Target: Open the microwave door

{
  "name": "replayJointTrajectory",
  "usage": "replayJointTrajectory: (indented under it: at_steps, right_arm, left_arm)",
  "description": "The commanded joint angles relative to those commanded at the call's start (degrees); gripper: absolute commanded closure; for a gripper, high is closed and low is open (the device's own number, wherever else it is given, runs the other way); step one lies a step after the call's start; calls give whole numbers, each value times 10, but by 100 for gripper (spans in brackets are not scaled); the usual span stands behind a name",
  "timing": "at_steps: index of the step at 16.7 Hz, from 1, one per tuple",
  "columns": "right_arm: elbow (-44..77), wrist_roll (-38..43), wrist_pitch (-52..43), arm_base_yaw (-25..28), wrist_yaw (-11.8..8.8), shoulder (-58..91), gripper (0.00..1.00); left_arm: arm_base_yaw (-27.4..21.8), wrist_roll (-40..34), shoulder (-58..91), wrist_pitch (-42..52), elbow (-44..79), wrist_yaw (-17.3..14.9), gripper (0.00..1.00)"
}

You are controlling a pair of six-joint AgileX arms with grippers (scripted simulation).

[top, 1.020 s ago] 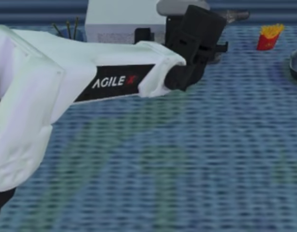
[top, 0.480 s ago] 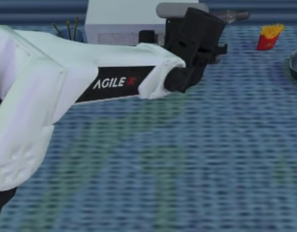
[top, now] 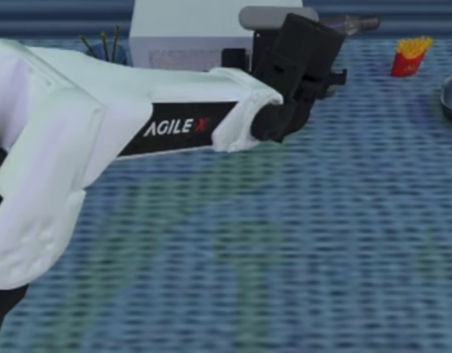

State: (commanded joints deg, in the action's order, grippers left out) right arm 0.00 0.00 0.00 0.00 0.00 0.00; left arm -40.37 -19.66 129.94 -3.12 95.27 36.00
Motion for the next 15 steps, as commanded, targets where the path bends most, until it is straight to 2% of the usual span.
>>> replayJointTrajectory:
  at_steps: [8, 9, 10, 15]
  right_arm:
    - [0, 0, 0, 0, 0, 0, 0]
    - [0, 0, 0, 0, 0, 0, 0]
    - [0, 0, 0, 0, 0, 0, 0]
    - [0, 0, 0, 0, 0, 0, 0]
  left_arm:
    - [0, 0, 0, 0, 0, 0, 100]
    - [-35, -1, -11, 1, -22, -3, 100]
    - [-35, -2, -11, 2, -21, -4, 100]
    - [-28, -25, 22, 96, 58, -27, 100]
